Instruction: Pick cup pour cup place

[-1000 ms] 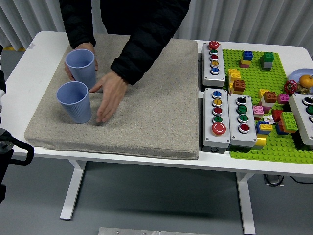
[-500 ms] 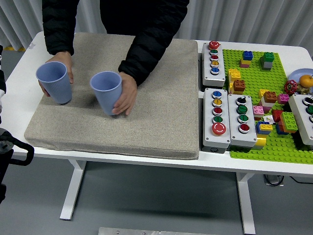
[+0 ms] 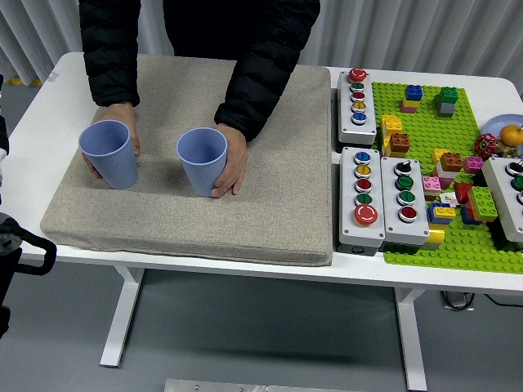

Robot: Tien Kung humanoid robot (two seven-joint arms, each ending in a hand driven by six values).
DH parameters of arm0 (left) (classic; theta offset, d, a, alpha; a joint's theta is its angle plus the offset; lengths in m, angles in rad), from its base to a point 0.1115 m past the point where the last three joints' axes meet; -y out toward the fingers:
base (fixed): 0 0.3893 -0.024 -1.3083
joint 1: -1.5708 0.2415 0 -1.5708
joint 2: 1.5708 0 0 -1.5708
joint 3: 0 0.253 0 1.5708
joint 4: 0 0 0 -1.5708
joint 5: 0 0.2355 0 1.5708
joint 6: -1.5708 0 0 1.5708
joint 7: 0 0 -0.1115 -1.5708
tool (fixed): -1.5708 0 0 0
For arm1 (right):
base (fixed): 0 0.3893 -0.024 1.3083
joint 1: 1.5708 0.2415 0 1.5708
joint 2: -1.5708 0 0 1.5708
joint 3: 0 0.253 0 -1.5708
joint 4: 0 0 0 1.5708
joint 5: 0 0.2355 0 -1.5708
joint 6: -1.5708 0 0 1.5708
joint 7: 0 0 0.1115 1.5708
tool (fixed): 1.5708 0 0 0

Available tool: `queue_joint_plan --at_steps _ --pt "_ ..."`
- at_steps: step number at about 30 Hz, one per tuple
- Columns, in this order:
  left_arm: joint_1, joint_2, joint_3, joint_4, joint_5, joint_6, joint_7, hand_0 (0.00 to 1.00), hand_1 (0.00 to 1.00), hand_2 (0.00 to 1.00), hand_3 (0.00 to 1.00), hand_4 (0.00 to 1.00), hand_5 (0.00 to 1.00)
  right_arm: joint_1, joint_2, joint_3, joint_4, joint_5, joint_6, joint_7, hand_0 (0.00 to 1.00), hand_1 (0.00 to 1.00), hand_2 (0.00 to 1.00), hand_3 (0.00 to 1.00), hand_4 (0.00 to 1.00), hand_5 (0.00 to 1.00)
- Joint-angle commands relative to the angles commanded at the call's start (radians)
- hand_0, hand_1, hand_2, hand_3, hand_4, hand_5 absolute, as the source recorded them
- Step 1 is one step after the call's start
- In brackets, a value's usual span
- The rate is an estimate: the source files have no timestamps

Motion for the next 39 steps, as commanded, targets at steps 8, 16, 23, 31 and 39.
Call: queue_joint_plan --at_steps 8,16,23,31,39 --pt "0.022 0.010 0.000 0.006 0.053 0.001 0.016 0.954 0.936 0.998 0.998 0.875 0.998 0.000 0.000 0.002 0.000 -0.002 0.000 0.000 0.712 0.651 0.623 0.586 0.002 0.069" --pt "0.044 0.018 0.003 0.013 0.119 -0.003 0.031 0.950 0.937 0.998 0.998 0.975 0.827 0.002 -0.001 0.005 0.000 -0.005 0.003 0.001 0.712 0.651 0.623 0.586 0.002 0.067" --pt "0.086 0.025 0.010 0.028 0.236 -0.021 0.059 0.954 0.942 0.998 0.998 0.953 0.482 0.003 -0.001 0.006 0.000 -0.006 0.004 0.002 0.712 0.652 0.623 0.586 0.002 0.066" --pt "0.142 0.038 0.027 0.017 0.297 -0.075 0.083 0.990 0.986 0.998 0.998 0.894 0.214 0.002 -0.001 0.013 0.000 -0.017 0.006 0.000 0.712 0.651 0.623 0.586 0.002 0.065" --pt "0.204 0.053 0.053 -0.020 0.353 -0.120 0.101 0.996 0.993 0.998 0.998 0.892 0.197 -0.001 0.000 0.016 0.000 -0.025 0.008 -0.002 0.712 0.651 0.623 0.586 0.002 0.066"
